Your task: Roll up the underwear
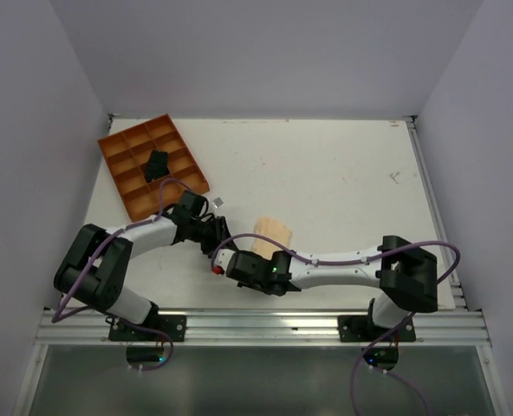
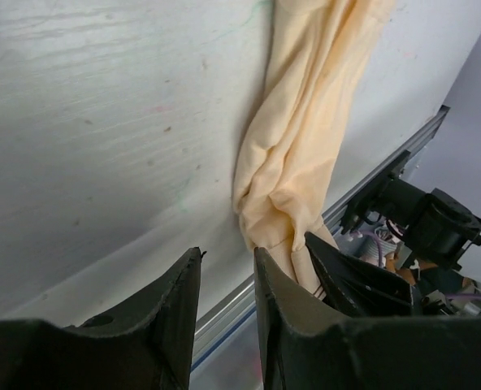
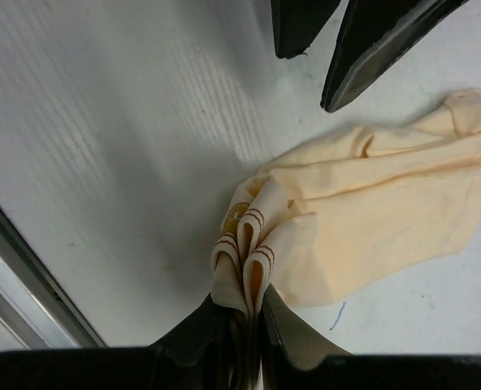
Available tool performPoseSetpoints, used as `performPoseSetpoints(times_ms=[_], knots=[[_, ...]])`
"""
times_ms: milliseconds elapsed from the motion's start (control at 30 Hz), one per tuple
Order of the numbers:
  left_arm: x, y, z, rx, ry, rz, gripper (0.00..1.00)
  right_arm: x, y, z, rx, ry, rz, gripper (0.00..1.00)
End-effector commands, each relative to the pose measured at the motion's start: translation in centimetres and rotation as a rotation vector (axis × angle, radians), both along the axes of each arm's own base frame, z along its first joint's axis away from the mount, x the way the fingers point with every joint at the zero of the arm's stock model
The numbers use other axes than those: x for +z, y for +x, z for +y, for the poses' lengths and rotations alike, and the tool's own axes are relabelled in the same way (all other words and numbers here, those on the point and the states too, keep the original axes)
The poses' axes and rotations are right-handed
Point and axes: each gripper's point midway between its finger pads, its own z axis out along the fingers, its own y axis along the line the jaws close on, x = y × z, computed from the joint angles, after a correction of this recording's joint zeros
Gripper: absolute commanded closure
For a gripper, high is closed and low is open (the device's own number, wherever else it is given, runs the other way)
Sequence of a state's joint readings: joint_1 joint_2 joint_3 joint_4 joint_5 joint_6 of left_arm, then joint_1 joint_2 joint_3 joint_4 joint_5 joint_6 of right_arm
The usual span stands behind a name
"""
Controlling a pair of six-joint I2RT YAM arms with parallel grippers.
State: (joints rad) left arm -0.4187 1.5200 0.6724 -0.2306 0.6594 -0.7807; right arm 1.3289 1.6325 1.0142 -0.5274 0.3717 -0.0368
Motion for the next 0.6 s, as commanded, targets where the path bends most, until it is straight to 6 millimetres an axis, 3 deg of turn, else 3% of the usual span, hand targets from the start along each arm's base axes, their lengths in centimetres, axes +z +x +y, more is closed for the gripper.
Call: performPoseSetpoints(times_ms=[0,167,267,500,567], knots=[[-0.5,0.1,2.2,0.016,0.053,-0.065,0.64,0.7,-1.4,2.2,-0.03,0.072,0.102,1.0],[-0.5,1.6,4.4,0.071,0.084,-0.16,0.59,-0.1,-1.7,3.4,-0.095,0.133,0.261,1.0],[0.5,2.9,4.9,0.093,0.062,-0.231,0.59,-0.6,-0.5,3.1,-0.175,0.172,0.314,1.0],[3.6,4.5,3.4,0.017,-0.057,-0.419,0.58,-2.4,0.8,2.5,-0.285,0.294,0.473,1.0],[3.8,4.5,3.5,-0.014,-0.048,-0.463,0.57,-2.5,0.5,2.6,-0.284,0.333,0.547,1.0]])
